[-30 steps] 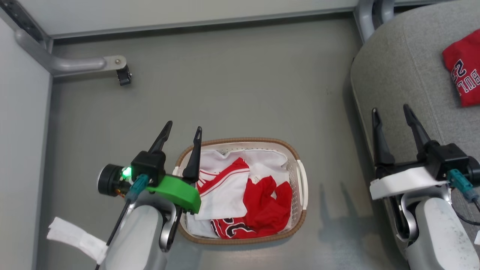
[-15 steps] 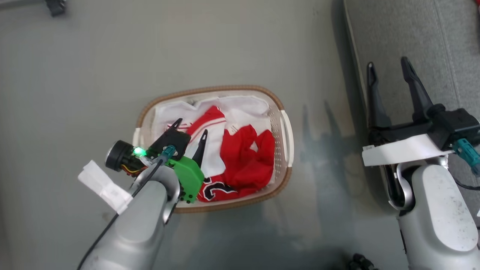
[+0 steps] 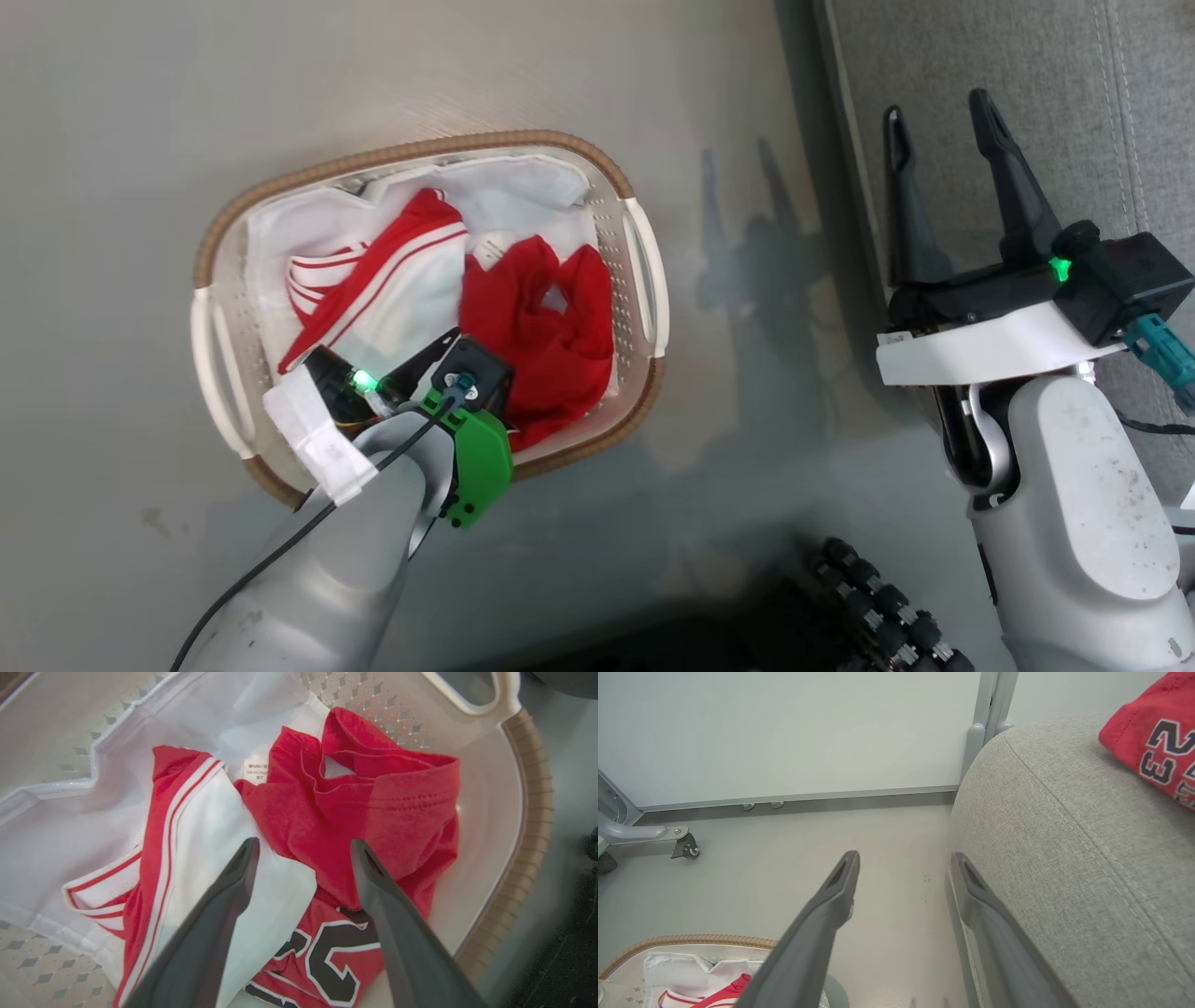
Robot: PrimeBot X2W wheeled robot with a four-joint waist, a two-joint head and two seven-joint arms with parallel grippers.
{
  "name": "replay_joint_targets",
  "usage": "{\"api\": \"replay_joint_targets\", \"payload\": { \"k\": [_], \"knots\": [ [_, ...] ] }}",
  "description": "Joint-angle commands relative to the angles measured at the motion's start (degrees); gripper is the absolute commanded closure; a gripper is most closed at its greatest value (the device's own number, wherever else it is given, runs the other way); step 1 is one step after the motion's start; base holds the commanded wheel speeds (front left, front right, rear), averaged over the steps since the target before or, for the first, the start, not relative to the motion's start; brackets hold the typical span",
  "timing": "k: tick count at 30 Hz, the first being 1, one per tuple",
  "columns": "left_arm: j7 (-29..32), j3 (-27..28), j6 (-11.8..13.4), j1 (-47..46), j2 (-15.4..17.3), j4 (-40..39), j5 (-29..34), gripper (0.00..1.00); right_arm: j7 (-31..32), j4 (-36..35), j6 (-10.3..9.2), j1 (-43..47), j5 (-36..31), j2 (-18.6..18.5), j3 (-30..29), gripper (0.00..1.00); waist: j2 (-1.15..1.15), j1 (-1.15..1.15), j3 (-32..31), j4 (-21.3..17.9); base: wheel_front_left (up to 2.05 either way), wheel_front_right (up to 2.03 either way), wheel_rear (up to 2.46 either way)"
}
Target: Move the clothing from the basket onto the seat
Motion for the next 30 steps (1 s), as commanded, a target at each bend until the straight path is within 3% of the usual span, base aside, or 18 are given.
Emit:
{"api": "replay_joint_targets", "payload": {
  "k": [1, 8, 17, 19, 21, 22, 30],
  "knots": [
    [0.4, -1.0, -0.3, -1.5, 0.1, 0.6, 0.4, 0.0, -0.3, -0.6, -0.08, -0.8, 0.4, -0.1, 0.2, 0.0, 0.0, -0.01, 3.3, -3.0, 0.0, 0.0, 0.0],
    [2.9, -10.5, -0.4, -3.4, 0.1, 2.1, -4.9, 0.0, -0.3, -1.7, -0.08, -1.7, 1.3, -0.1, 0.9, 0.0, 0.0, -0.01, 5.5, -4.5, 0.0, 0.0, 0.0],
    [3.3, -15.7, -0.4, -6.1, 2.2, 2.4, -11.6, 0.0, -0.3, -2.3, -0.08, -2.0, 2.1, -0.1, 1.3, 0.0, 0.0, -0.01, 7.0, -5.4, 0.0, 0.0, 0.0],
    [3.6, -17.0, -0.4, -6.3, 2.3, 2.5, -12.8, 0.54, -0.3, -2.2, -0.08, -2.1, 2.1, -0.1, 1.4, 0.0, 0.0, -0.01, 7.0, -5.4, 0.0, 0.0, 0.0],
    [3.8, -18.1, -0.4, -6.5, 2.6, 2.4, -14.3, 0.77, -0.3, -1.9, -0.08, -2.2, 2.2, -0.1, 1.5, 0.0, 0.0, -0.01, 6.9, -5.4, 0.0, 0.0, 0.0],
    [3.9, -18.7, -0.4, -6.7, 2.7, 2.3, -15.0, 1.0, -0.3, -1.8, -0.08, -2.2, 2.2, -0.1, 1.5, 0.0, 0.0, -0.01, 6.9, -5.3, 0.0, 0.0, 0.0],
    [1.6, -21.3, -0.4, -7.4, 3.1, 1.9, -19.5, 1.0, -0.3, -1.1, -0.08, -2.1, 0.9, -0.1, 1.0, 0.0, 0.0, -0.01, 4.9, -4.1, 0.0, 0.0, 0.0]
  ]
}}
